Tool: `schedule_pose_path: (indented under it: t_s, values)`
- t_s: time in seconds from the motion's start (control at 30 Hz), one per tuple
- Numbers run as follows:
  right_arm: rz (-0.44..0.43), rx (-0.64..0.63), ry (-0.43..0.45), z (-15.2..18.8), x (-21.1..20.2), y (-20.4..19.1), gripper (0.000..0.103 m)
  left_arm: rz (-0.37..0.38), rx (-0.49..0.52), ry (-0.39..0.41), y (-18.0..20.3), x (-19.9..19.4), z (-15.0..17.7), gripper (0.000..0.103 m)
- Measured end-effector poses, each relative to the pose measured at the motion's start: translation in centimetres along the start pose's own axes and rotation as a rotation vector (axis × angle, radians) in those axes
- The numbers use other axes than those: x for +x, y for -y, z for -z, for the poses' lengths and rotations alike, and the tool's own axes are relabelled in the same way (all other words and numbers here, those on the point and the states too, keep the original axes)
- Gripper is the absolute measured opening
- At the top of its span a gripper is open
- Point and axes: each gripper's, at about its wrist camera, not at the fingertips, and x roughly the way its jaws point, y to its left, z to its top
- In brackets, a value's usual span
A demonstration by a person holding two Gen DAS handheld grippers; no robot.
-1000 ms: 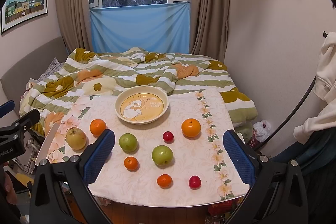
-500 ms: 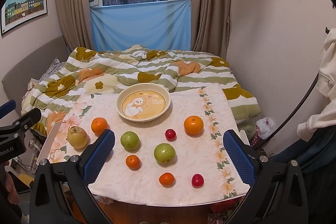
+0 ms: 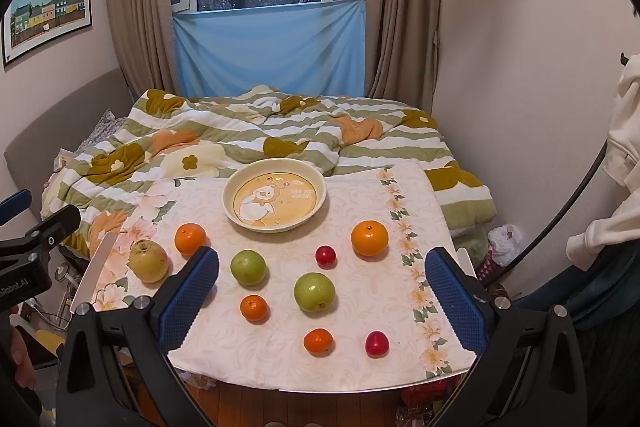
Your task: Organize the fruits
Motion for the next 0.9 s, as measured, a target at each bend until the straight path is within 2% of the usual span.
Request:
schedule_pose_path:
  t_s: [0.9]
  values:
    - [0.002, 0.001, 0.0, -0.04, 0.07, 0.05, 0.103, -0.005, -0.011, -0.009, -0.77, 0.15, 0.02, 0.103]
